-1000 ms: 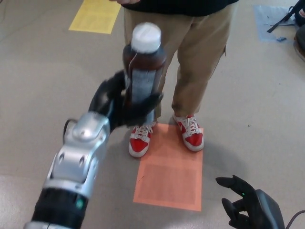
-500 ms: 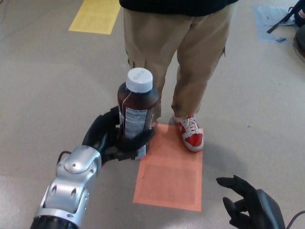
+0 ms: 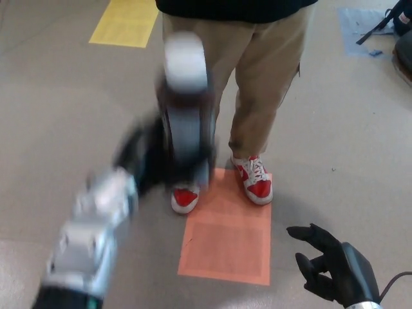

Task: The robot recieved a bottle of protein shake from a person using its left hand and then shake the protein up and down 2 two times and hand it back to the person

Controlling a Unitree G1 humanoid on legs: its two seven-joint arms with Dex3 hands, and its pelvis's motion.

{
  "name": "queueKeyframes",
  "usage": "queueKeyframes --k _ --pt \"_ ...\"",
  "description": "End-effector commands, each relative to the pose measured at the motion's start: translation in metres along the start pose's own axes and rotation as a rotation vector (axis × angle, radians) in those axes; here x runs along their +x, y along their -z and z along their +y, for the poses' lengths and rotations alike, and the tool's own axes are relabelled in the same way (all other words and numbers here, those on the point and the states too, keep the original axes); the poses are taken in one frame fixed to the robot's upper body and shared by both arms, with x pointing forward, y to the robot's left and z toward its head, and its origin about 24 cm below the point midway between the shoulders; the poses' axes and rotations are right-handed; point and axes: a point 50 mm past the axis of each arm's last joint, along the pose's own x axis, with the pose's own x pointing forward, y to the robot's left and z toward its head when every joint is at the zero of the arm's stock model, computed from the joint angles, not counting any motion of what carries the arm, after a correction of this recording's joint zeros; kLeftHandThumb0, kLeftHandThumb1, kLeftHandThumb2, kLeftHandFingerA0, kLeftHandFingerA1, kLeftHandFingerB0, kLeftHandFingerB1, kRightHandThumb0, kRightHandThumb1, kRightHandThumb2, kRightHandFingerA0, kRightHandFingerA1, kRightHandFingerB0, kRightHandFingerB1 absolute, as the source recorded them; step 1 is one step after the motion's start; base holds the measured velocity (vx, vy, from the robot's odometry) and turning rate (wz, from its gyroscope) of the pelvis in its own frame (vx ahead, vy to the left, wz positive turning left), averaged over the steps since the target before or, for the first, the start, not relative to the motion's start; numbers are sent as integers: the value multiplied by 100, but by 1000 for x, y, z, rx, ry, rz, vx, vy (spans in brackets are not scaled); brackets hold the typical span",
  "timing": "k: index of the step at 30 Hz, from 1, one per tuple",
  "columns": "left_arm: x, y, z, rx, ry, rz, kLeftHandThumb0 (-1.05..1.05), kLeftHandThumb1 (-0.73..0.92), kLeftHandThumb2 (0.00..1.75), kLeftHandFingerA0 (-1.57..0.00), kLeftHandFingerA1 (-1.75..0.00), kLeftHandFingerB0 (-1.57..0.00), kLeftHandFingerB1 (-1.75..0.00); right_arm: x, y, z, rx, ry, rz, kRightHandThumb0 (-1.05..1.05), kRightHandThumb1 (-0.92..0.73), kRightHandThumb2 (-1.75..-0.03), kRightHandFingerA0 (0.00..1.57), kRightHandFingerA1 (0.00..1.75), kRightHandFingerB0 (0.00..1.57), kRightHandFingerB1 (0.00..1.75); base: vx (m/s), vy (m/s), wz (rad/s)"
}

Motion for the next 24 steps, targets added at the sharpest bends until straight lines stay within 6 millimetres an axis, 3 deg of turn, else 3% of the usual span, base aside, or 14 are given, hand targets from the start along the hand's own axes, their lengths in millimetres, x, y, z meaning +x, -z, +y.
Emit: queueKeyframes --k 1,2,3,6,7,8,10,11,14,15,17,20,22,24 --pt "-2 -9 4 -32 51 32 -24 83 68 -65 -153 -62 -104 4 1 -9 -1 24 -5 -25 -84 -64 89 56 55 43 0 0 10" --pt "-1 -70 11 -105 20 -166 -26 85 67 -65 -155 -59 -103 4 1 -9 -1 21 3 -26 -83 -64 90 57 55 43 0 0 0" --pt "-3 -96 14 -138 14 -249 -26 85 67 -65 -155 -59 -103 5 1 -9 0 19 6 -26 -83 -64 90 57 55 43 0 0 0" --pt "-5 -100 14 -143 21 -269 -23 87 65 -67 -155 -63 -106 1 3 -5 -4 16 11 -27 -82 -64 91 56 55 43 0 0 0" --pt "0 -57 7 -75 33 -127 -21 76 73 -74 -154 -62 -107 2 2 -5 1 11 15 -29 -83 -64 91 55 55 42 0 0 0" --pt "0 -14 1 -10 58 12 -22 80 68 -71 -147 -70 -90 3 2 -5 -3 8 14 -28 -85 -65 90 56 54 43 0 0 0" --pt "-6 32 -6 41 96 155 -24 80 65 -66 -158 -63 -106 4 1 -7 -6 13 5 -27 -86 -65 90 56 55 43 0 0 0" --pt "-7 34 -6 34 100 159 -24 81 69 -66 -155 -64 -106 6 -1 -8 -2 20 -3 -26 -83 -65 92 56 56 45 0 0 0" --pt "-1 -44 -4 -63 73 -74 -26 78 68 -66 -154 -65 -103 11 -3 -11 3 28 5 -29 -84 -65 90 57 56 42 0 0 4" --pt "-1 -53 -3 -75 70 -103 -26 78 68 -66 -154 -65 -103 11 -3 -11 2 29 6 -29 -84 -65 90 57 56 42 0 0 7" --pt "-6 -101 0 -118 45 -245 -27 84 67 -66 -157 -61 -107 11 -3 -10 11 31 11 -29 -85 -65 91 55 57 43 0 0 4" --pt "-14 -134 5 -110 51 -359 -19 86 66 -67 -158 -64 -108 10 -3 -9 40 38 17 -29 -82 -64 92 55 58 44 0 0 0" --pt "-12 -128 3 -104 49 -333 -17 85 66 -68 -157 -65 -108 8 -1 -10 42 38 24 -28 -82 -64 91 55 58 44 0 0 0" --pt "-2 -40 -4 37 98 -4 -22 80 68 -75 -144 -70 -95 2 4 -6 40 18 42 -29 -84 -64 89 57 58 43 0 0 0"
